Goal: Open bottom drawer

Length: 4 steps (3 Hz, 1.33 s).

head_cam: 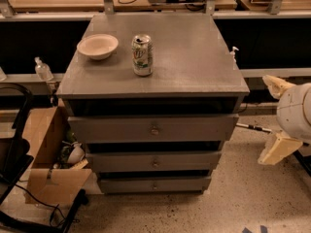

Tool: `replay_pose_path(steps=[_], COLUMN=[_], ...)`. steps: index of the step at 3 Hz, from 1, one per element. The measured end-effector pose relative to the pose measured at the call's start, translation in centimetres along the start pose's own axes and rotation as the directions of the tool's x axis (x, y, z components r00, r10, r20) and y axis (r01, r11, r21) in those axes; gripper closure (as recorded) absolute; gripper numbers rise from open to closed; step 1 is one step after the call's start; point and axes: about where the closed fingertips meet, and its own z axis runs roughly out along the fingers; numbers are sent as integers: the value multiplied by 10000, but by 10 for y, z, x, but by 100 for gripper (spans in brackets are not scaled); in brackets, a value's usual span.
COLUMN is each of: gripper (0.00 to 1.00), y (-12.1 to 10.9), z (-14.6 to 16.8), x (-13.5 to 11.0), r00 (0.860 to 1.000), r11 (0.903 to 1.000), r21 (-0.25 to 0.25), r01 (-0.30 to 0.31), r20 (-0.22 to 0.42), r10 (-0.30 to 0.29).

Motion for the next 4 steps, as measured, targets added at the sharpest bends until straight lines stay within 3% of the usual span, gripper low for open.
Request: replay_pose_path(steps=[1, 2, 3, 4], gripper=[0, 0, 0, 0], y=[-18, -13, 19, 100], z=[3, 8, 40, 118], x=[-3, -3, -5, 1], r00=[9999, 9999, 9986, 9891], r11=[9966, 9971, 9984, 9949], r21=[820, 766, 394, -279], r01=[16, -38, -397, -974], r20=[126, 157, 354, 1085], r10=[-26, 26, 383, 999])
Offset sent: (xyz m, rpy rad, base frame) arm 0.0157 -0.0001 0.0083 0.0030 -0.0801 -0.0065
